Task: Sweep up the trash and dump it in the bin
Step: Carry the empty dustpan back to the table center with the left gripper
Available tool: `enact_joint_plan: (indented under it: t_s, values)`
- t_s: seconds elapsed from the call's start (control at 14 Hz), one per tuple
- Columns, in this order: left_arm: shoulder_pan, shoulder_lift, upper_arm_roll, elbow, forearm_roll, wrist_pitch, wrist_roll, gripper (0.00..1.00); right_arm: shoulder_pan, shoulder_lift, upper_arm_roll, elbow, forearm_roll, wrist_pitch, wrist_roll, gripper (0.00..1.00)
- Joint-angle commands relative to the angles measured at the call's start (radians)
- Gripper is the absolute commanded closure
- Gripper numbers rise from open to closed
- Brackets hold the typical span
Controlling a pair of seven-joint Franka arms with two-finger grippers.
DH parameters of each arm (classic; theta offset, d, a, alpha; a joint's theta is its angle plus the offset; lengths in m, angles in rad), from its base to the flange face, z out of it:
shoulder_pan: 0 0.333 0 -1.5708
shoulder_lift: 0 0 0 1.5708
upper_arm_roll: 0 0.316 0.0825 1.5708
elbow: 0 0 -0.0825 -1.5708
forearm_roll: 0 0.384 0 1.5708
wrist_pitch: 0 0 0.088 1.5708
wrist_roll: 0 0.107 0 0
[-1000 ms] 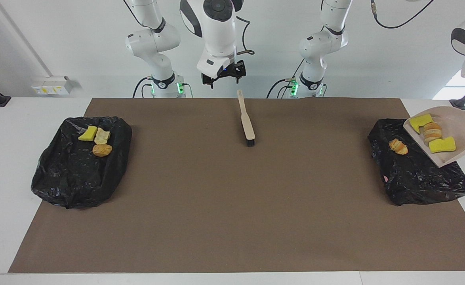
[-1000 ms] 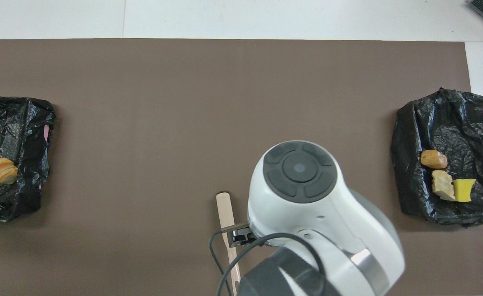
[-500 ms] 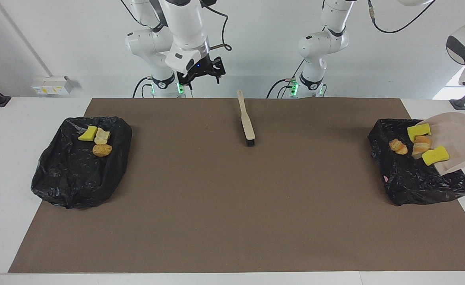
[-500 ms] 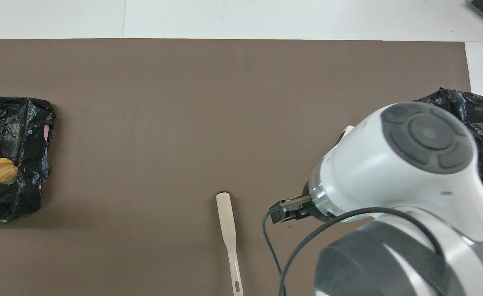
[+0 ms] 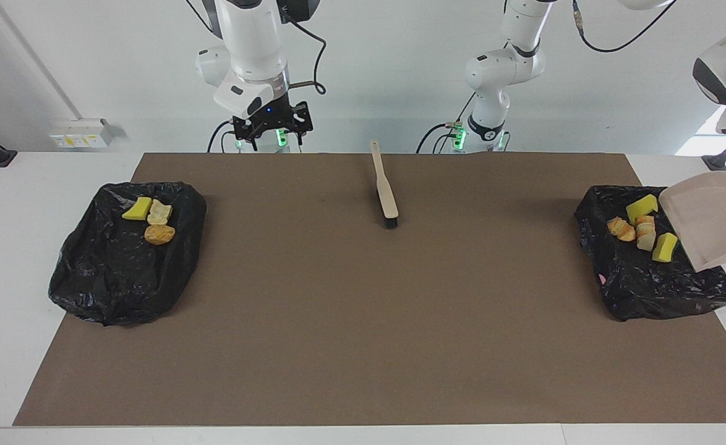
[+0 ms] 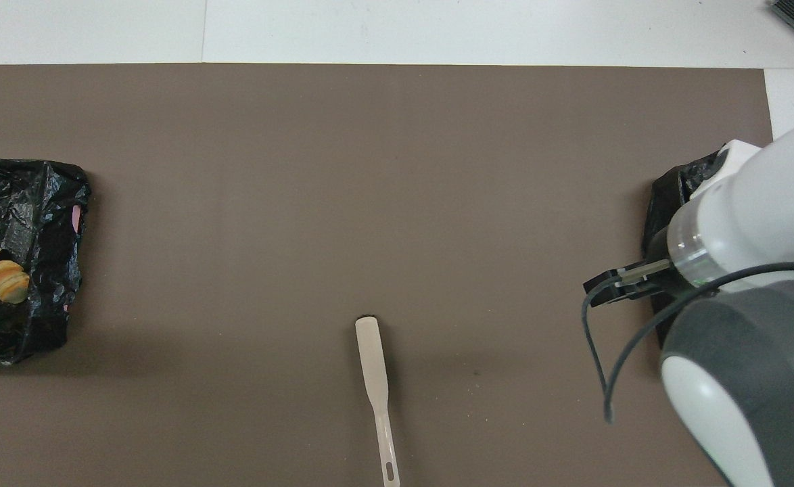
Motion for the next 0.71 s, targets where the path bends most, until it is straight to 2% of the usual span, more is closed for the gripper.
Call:
enact_joint_plan:
  t_s: [0.0, 0.07, 0.29, 0.5, 0.64]
  values:
    - [-0.052, -0.002, 0.009, 0.062, -0.013, -0.1, 0.003, 1.0, -0.013, 0.009, -0.06, 0.03, -0.006, 0.005, -0.046, 0.0]
    - [-0.061, -0.006, 0.003, 0.063, -0.06, -0.123, 0.002, 1.0, -0.013, 0.009, -0.072, 0.03, -0.007, 0.017, -0.051, 0.0]
    - [-0.062, -0.043, 0.003, 0.062, -0.322, -0.189, -0.004, 1.0, -0.028, 0.012, -0.114, 0.031, -0.009, 0.055, -0.048, 0.0]
    - [-0.06, -0.078, 0.004, 0.054, -0.542, -0.256, -0.035, 1.0, -0.084, 0.035, -0.115, 0.059, -0.006, 0.072, -0.046, 0.0]
    - [-0.063, -0.1, 0.003, 0.044, -0.635, -0.325, -0.193, 1.0, -0.105, 0.035, -0.114, 0.062, -0.006, 0.072, -0.048, 0.0]
